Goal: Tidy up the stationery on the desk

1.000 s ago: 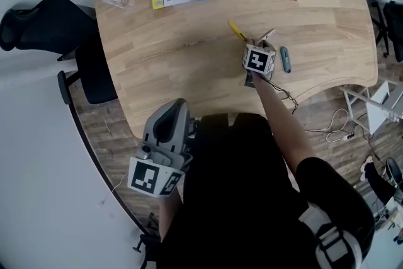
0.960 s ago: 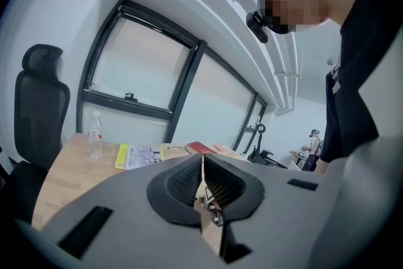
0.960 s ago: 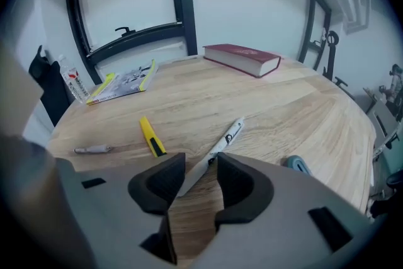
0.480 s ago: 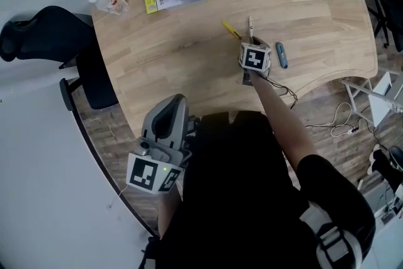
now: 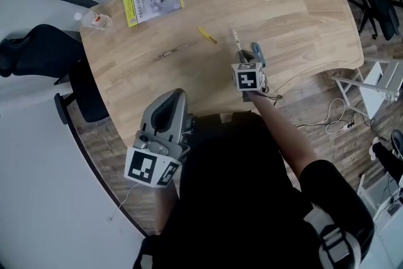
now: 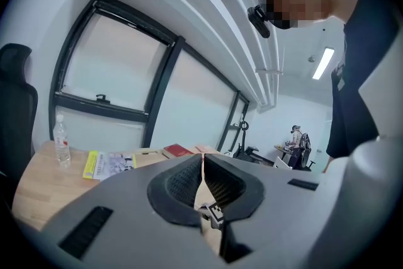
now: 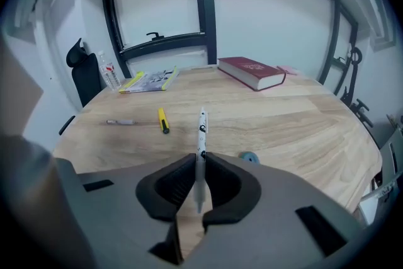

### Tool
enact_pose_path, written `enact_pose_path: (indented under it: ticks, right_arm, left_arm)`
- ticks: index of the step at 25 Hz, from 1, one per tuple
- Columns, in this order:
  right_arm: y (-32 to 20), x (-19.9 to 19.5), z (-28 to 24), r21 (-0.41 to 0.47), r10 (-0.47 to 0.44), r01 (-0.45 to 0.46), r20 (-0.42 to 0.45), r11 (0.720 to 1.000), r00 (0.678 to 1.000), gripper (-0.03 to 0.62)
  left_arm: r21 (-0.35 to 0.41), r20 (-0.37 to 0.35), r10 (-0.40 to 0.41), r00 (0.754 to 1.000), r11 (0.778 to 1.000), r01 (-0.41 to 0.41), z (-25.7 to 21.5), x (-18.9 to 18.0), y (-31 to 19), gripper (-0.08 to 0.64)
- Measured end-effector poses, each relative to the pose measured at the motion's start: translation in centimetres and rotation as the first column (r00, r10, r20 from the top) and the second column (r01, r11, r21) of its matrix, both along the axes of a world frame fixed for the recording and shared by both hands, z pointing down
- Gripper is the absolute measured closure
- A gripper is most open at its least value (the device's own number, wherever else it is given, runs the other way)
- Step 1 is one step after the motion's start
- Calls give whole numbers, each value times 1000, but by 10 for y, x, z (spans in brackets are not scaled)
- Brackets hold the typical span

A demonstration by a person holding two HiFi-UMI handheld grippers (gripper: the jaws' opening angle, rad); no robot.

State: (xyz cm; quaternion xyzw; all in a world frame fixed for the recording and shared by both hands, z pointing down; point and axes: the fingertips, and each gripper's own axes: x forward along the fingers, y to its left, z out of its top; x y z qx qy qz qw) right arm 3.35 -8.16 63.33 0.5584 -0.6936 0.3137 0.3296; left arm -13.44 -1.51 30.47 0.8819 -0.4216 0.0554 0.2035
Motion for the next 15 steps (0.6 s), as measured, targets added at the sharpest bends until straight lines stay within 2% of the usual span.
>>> enact_pose_path:
  ticks: [8,15]
  right_arm:
    - [38,28,31,-50,-71,70,-10,996,997,543]
    - [41,32,45,-60,-100,99,-4,993,995,541]
  left_arm:
    - [0,16,33,999,999,-33,2,41,11,522]
    - [-4,29,-2,1000,1000,2,3,50,21,522]
